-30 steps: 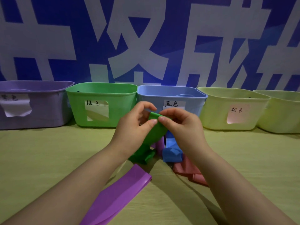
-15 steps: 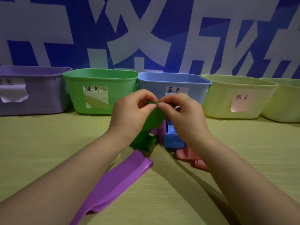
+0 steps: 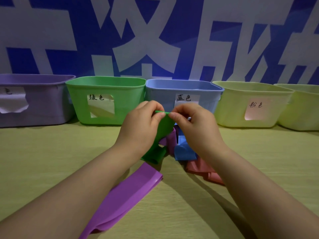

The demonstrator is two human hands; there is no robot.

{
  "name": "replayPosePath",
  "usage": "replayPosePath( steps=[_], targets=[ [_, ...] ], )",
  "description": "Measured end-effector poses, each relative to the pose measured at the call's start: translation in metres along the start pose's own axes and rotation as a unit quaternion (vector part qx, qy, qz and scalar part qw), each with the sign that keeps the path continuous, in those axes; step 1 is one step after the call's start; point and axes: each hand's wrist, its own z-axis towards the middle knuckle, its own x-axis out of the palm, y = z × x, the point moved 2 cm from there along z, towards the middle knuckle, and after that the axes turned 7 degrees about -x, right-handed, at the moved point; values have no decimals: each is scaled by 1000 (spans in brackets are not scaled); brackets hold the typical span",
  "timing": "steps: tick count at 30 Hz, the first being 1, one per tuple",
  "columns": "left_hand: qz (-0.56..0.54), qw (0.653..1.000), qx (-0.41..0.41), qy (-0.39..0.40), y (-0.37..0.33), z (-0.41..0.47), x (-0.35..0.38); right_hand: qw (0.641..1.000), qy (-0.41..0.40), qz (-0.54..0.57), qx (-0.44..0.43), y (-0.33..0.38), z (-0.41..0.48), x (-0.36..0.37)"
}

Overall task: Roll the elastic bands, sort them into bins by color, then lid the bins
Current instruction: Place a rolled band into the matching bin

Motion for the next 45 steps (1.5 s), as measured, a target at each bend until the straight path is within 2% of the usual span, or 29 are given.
replayPosePath(
  steps=[13, 19, 23, 33, 37, 45],
  targets=[
    [9, 1000, 7, 4, 1, -3, 0, 998, 53, -26, -6, 3, 1, -1],
    [15, 1000, 8, 14, 1, -2, 1, 981, 31, 181, 65, -2, 1, 0],
    [6, 1000, 10, 13, 1, -3, 0, 970, 35, 225, 81, -4, 3, 3],
    [-71, 997, 6, 12, 0, -3, 2, 979, 13, 194, 68, -9, 6, 0],
    [-82, 997, -5, -5, 0, -3, 0, 979, 36, 191, 61, -7, 6, 0],
    [-60, 998, 6, -27, 3, -2, 0, 990, 71, 114, 46, -2, 4, -2]
  ],
)
